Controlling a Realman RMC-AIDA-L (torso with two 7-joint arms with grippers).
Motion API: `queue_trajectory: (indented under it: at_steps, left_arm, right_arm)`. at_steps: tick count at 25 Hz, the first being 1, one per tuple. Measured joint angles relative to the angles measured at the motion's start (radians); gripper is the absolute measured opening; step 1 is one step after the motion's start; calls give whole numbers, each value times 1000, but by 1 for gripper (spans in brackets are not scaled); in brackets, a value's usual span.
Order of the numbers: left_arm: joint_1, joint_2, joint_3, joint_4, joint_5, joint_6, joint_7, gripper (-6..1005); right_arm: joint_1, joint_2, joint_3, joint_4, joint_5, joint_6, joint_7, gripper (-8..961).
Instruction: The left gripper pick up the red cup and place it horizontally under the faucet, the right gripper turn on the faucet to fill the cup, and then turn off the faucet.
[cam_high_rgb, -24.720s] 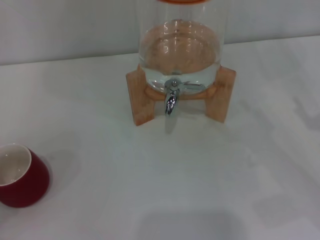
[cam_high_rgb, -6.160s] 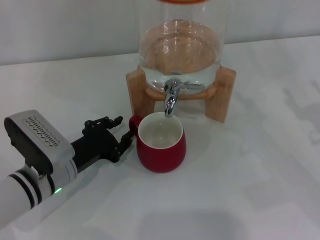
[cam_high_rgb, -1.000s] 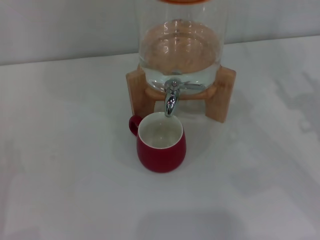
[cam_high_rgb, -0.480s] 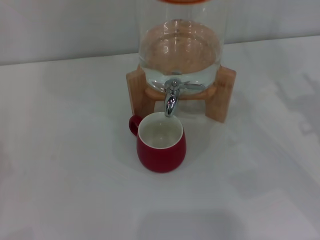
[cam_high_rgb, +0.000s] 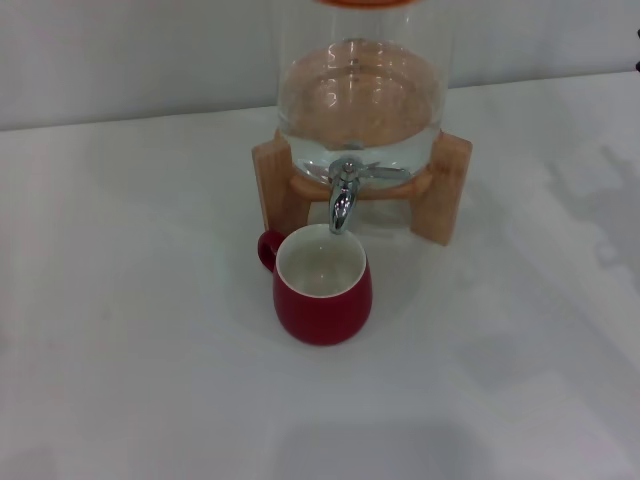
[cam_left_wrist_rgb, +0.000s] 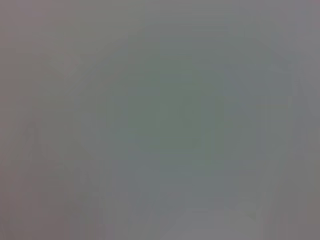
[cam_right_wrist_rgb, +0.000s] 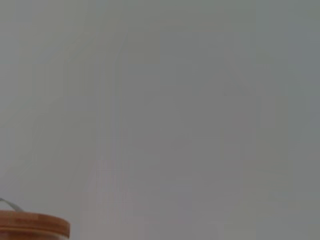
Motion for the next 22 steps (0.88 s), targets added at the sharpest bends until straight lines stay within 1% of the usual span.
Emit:
queue_trajectory:
  at_steps: [10,22]
  left_arm:
    - [0,-1,7,0,0,26,0,452]
    - [5,-5,2,2,-7,26,-2,685]
  right_arm:
    - [5,1,0,-1,-1,13,0,854]
    - [-5,0,0,-2,-1,10,2,854]
